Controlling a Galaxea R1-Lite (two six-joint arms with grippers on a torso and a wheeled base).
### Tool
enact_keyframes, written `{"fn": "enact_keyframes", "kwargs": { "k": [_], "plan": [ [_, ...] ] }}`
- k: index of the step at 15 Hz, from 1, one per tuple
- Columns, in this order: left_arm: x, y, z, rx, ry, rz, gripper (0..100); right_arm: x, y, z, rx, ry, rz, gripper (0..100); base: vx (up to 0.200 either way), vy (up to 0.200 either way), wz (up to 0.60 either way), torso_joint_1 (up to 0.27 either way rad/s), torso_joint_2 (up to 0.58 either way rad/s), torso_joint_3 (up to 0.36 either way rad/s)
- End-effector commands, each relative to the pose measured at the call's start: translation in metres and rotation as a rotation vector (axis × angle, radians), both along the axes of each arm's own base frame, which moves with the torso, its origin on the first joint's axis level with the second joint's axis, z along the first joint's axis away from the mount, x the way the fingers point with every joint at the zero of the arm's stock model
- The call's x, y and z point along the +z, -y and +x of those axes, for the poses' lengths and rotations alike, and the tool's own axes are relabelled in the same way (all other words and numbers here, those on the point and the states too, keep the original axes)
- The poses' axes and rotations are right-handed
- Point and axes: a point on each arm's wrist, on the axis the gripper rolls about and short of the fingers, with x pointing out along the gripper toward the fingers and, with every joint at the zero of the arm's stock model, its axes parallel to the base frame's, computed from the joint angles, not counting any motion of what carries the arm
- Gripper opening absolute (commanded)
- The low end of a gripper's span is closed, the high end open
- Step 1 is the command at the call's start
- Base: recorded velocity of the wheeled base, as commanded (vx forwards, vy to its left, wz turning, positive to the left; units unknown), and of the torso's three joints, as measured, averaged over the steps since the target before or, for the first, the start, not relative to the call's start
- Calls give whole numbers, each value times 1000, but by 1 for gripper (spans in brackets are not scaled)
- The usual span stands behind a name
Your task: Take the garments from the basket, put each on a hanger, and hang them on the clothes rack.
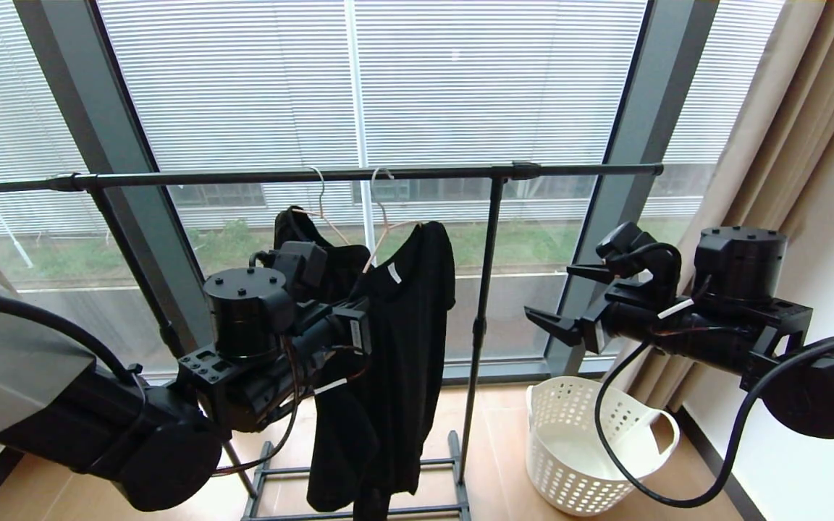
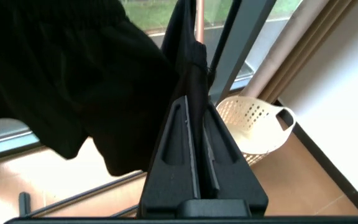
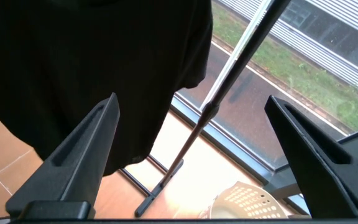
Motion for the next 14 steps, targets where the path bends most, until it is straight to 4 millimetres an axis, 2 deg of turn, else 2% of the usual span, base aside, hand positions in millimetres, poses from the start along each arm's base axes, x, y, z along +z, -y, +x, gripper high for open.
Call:
{"fn": "enact_keyframes", "kwargs": {
  "k": [1, 9, 11, 12, 14],
  "plan": [
    [3, 4, 8, 4, 0, 1, 0, 4, 0, -2, 0, 14, 4, 100, 0, 0, 0, 0, 0, 0],
    [26, 26, 48, 35, -46, -29, 0, 21, 5, -12, -5, 60, 17, 100, 0, 0, 0, 0, 0, 0],
    [27, 27, 50, 37, -49, -28, 0, 22, 5, -13, -5, 63, 18, 100, 0, 0, 0, 0, 0, 0],
    [33, 32, 64, 47, -54, -32, 0, 26, 6, -16, -5, 74, 22, 100, 0, 0, 0, 0, 0, 0],
    [38, 33, 72, 58, -58, -28, 0, 28, 7, -19, -5, 76, 22, 100, 0, 0, 0, 0, 0, 0]
  ]
}}
